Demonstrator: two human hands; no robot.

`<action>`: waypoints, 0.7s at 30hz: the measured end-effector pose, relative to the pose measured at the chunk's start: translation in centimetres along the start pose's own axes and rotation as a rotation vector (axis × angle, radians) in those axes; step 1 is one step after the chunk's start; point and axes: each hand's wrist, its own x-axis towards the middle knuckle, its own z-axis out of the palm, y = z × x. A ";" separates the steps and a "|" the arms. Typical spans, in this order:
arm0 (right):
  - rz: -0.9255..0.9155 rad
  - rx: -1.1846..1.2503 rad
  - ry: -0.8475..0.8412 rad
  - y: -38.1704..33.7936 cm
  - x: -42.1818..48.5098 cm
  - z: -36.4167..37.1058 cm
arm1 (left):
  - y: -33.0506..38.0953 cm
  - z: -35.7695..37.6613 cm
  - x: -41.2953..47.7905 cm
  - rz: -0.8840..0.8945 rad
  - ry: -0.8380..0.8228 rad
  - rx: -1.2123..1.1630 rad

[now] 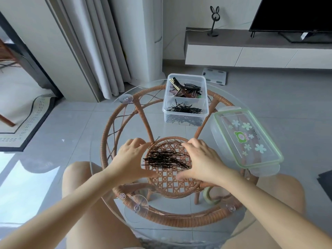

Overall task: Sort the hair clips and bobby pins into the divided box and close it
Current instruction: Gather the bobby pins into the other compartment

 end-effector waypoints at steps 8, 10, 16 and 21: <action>-0.183 0.088 0.089 -1.5 1.3 0.5 | 1.6 -0.6 1.5 0.147 -0.012 -0.026; -0.217 0.082 0.111 -1.5 1.3 0.8 | 1.9 -0.8 1.8 0.171 -0.023 -0.015; -0.215 0.225 0.126 -1.2 1.1 -0.1 | 1.3 -1.7 2.0 0.177 -0.032 -0.105; -0.156 0.349 0.118 -0.6 0.7 -2.2 | 0.4 -3.0 1.4 0.170 0.060 -0.221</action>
